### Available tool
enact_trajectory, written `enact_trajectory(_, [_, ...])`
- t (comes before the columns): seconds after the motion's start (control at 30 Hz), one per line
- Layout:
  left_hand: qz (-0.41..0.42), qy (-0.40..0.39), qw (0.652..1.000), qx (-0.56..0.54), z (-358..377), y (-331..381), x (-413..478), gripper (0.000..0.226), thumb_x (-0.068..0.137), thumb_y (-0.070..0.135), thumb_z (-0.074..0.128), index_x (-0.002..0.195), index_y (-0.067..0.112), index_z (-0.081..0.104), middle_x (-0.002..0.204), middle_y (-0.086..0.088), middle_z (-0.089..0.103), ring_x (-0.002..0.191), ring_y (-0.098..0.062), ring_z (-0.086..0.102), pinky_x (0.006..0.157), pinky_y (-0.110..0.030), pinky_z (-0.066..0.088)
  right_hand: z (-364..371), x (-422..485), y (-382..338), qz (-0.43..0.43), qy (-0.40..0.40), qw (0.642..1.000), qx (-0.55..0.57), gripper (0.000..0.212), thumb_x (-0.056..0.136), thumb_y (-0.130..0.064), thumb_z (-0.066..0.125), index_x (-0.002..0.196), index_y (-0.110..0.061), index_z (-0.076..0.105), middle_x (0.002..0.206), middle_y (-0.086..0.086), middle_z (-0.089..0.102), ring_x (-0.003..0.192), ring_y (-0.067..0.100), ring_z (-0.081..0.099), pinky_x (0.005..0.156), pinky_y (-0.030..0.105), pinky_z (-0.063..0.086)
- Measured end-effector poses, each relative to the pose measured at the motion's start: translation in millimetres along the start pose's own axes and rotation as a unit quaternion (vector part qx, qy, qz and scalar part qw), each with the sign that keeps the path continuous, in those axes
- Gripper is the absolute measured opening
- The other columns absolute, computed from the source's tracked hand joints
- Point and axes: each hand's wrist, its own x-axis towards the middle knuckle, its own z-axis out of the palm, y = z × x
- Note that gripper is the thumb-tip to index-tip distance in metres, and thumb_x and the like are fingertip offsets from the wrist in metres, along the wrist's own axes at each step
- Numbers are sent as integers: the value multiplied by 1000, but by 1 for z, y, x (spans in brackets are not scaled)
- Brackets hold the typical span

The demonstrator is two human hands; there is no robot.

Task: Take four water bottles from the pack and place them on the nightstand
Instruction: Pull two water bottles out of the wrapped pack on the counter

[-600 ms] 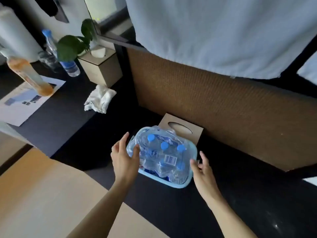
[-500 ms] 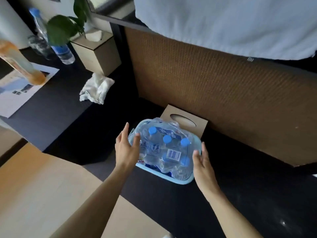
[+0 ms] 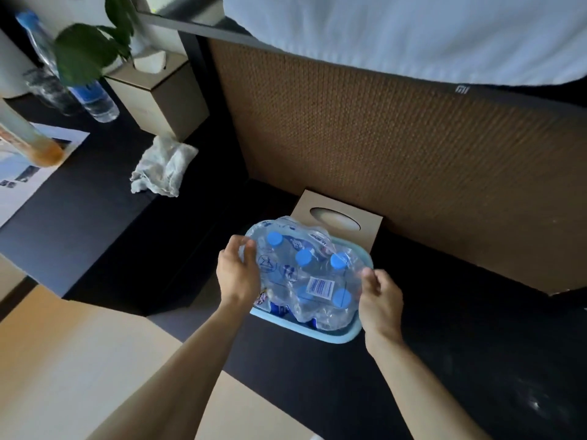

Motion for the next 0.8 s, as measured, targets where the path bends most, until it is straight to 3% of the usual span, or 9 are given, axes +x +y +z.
enact_trajectory(0.1, [34,31,999,-26,-3,27,-18,19,106,35,48,101,22,61,102,-10,69,96,-35,66,86,-55,57,-13,-6,-11,-6,6,1000,27,29,106,-25,49,92,-7,66,90,12,71,89,31,71,76,40,57])
enact_trajectory(0.2, [89,80,992,-50,-10,67,-39,20,103,40,51,87,30,57,84,3,63,79,-24,62,75,-48,55,-40,-14,-33,-52,13,996,68,29,106,-29,49,87,-13,66,80,2,72,78,16,72,63,26,56])
enact_trajectory(0.3, [143,91,983,-67,-14,113,-61,24,101,48,51,82,33,55,82,4,59,73,-16,54,72,-46,52,-84,-24,-56,-86,30,990,104,30,104,-35,51,83,-22,67,81,-4,74,70,1,69,58,16,54])
enact_trajectory(0.4, [187,53,977,-88,-4,155,-90,27,102,47,52,78,36,53,81,6,57,73,-11,52,72,-37,49,-138,-33,-69,-100,58,985,126,29,103,-41,51,85,-28,70,84,-18,75,79,-5,69,65,13,53])
enact_trajectory(0.57, [186,-49,974,-117,52,166,-138,29,104,43,54,76,34,55,68,15,54,58,-1,46,58,-21,38,-219,-31,-47,-72,127,981,130,27,102,-43,53,86,-31,71,91,-15,77,87,0,72,77,28,55])
enact_trajectory(0.7, [154,-121,972,-129,122,143,-175,24,103,37,57,81,29,59,59,19,56,53,-2,42,53,-24,41,-274,-16,2,-36,180,978,98,28,103,-41,51,83,-31,69,85,-22,73,82,-3,70,69,24,51])
enact_trajectory(0.8, [134,-169,969,-119,169,127,-201,24,102,35,60,81,24,60,61,16,61,56,-2,48,55,-27,44,-307,-2,43,-5,213,975,68,27,103,-38,52,83,-30,67,80,-10,71,82,6,69,68,26,50])
